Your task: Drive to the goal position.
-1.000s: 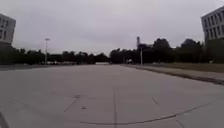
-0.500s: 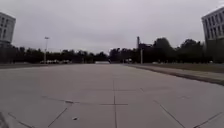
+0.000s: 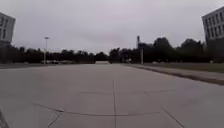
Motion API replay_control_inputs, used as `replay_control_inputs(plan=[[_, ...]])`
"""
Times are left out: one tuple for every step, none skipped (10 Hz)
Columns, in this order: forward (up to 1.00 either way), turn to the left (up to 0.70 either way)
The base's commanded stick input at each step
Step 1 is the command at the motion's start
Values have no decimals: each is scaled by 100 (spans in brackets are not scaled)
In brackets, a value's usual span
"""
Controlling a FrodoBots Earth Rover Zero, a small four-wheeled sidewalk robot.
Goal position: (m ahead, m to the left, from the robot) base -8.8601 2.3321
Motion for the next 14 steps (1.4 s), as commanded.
replay_control_inputs(plan=[[70, 0], [70, 0], [70, 0], [70, 0], [70, 0], [70, 0], [70, 0], [70, 0], [70, 0], [70, 0], [70, 0], [70, 0], [70, 0], [70, 0]])
